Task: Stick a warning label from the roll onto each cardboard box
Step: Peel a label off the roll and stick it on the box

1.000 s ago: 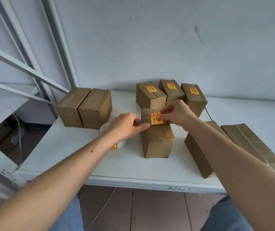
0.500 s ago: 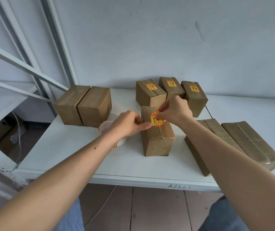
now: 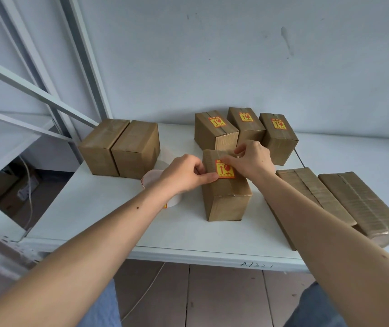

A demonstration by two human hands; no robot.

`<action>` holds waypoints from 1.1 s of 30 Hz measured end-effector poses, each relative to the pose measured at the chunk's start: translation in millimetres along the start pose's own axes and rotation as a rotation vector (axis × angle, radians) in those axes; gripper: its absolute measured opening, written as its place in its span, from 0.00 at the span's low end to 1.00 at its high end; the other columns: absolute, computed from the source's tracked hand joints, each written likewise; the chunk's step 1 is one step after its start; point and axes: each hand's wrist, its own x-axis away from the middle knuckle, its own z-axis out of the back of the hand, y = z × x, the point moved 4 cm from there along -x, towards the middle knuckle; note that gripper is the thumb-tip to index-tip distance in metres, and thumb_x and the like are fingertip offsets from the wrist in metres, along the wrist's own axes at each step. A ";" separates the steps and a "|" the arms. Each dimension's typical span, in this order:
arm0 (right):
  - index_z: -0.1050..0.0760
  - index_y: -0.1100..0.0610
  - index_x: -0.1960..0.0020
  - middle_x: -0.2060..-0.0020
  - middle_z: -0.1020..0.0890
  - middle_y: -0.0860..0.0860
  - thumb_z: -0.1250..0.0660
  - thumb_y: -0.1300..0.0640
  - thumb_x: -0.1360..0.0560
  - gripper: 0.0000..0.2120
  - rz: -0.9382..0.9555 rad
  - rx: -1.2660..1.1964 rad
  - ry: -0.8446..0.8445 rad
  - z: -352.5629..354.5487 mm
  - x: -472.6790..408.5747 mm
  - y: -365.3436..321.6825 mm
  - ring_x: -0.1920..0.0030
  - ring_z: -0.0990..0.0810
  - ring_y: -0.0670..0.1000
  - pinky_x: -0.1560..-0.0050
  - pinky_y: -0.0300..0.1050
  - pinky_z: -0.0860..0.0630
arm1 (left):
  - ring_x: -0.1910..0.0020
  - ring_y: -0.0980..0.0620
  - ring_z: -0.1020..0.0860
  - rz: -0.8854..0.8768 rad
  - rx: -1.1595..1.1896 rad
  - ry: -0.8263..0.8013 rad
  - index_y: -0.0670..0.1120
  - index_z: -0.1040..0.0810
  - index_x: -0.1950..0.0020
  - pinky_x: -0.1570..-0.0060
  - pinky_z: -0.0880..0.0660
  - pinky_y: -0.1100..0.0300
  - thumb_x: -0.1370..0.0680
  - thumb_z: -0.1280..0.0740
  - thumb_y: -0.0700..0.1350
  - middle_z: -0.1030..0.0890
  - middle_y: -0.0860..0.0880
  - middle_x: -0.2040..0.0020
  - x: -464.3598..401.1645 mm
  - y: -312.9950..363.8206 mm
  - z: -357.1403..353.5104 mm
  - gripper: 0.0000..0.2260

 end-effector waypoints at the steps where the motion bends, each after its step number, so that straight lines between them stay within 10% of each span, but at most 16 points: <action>1: 0.24 0.55 0.45 0.52 0.20 0.50 0.27 0.39 0.32 0.24 -0.021 0.000 -0.002 -3.3 -1.6 1.8 0.53 0.23 0.48 0.59 0.46 0.24 | 0.65 0.53 0.23 -0.004 0.004 0.000 0.44 0.19 0.57 0.66 0.30 0.58 0.31 0.27 0.60 0.20 0.51 0.65 0.6 0.5 -0.1 0.19; 17: 0.31 0.53 0.35 0.43 0.23 0.53 0.21 0.55 0.34 0.32 -0.129 -0.286 -0.389 13.7 21.9 12.9 0.44 0.23 0.53 0.56 0.44 0.24 | 0.60 0.49 0.20 -0.025 -0.054 0.047 0.46 0.19 0.55 0.58 0.24 0.52 0.28 0.31 0.62 0.17 0.49 0.62 8.8 1.7 -5.2 0.19; 24: 0.27 0.51 0.37 0.43 0.23 0.48 0.18 0.49 0.41 0.35 0.234 0.006 -0.557 20.6 40.2 -1.0 0.45 0.24 0.49 0.43 0.49 0.22 | 0.57 0.48 0.19 -0.035 -0.184 -0.021 0.44 0.18 0.54 0.57 0.23 0.49 0.30 0.35 0.69 0.16 0.47 0.58 16.1 2.5 8.2 0.28; 33: 0.22 0.54 0.39 0.51 0.20 0.49 0.19 0.52 0.37 0.27 0.404 0.198 -0.381 -7.3 17.7 -48.6 0.48 0.22 0.50 0.53 0.41 0.26 | 0.53 0.50 0.20 0.078 -0.394 -0.115 0.46 0.22 0.47 0.52 0.20 0.49 0.42 0.28 0.73 0.18 0.51 0.51 -4.9 -18.9 40.1 0.37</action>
